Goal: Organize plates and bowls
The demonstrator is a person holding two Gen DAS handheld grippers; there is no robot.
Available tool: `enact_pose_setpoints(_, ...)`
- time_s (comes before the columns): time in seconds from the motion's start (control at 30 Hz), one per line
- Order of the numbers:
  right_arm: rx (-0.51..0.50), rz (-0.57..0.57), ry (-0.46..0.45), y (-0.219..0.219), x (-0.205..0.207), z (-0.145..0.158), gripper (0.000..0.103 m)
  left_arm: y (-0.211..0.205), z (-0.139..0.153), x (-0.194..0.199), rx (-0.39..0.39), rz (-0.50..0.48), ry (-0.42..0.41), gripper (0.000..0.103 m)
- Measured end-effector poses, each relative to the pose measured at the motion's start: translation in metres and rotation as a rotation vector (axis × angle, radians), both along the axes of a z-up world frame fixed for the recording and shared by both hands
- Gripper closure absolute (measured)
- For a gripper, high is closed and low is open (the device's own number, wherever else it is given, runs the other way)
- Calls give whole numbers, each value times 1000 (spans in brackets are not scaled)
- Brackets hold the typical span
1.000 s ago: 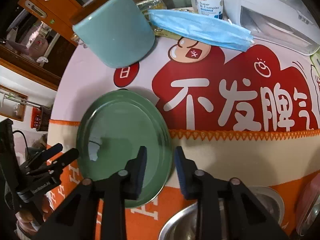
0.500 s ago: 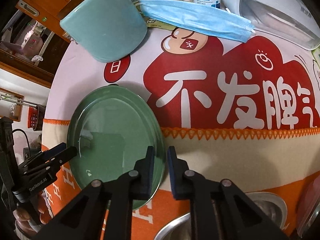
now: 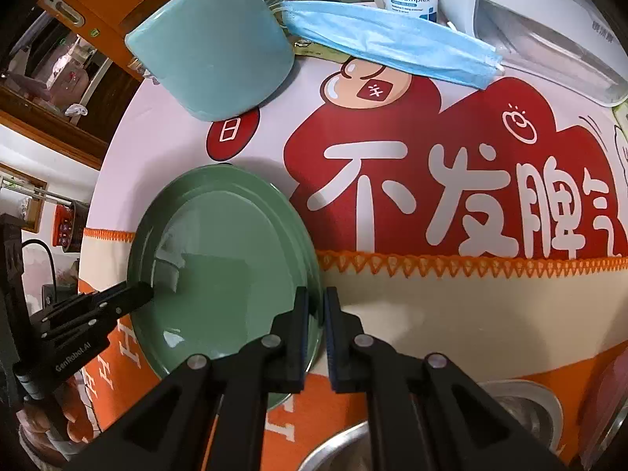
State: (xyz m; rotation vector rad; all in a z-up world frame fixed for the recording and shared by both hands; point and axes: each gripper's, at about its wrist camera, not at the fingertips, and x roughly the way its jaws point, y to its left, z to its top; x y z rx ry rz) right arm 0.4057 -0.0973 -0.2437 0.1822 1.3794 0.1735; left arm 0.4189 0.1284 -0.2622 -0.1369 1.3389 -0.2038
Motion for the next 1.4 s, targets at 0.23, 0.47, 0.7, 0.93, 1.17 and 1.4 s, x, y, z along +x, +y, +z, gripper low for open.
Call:
enact_pose_setpoints(0.23, 17, -7, -17, -5, -3, 10, 96, 0, 14, -8, 7, -4, -20, 89)
enact_pose_setpoints(0.47, 20, 14, -24, 0, -11, 27, 96, 9, 31, -25, 3, 7, -22, 89)
enact_pose_setpoints(0.7, 36, 36, -27, 5, -33, 53, 96, 20, 63, -56, 2, 12, -33, 89)
enact_pose_setpoints(0.93, 21, 57, -23, 9, -76, 83, 96, 20, 91, -103, -5, 30, -36, 89)
enact_pose_setpoints(1.17, 30, 97, -16, 2, -143, 105, 97, 12, 112, -174, 11, 40, -36, 89)
enact_pose_setpoints(1.4, 48, 140, 5, -14, -219, 108, 97, -5, 120, -250, 35, 47, -36, 89)
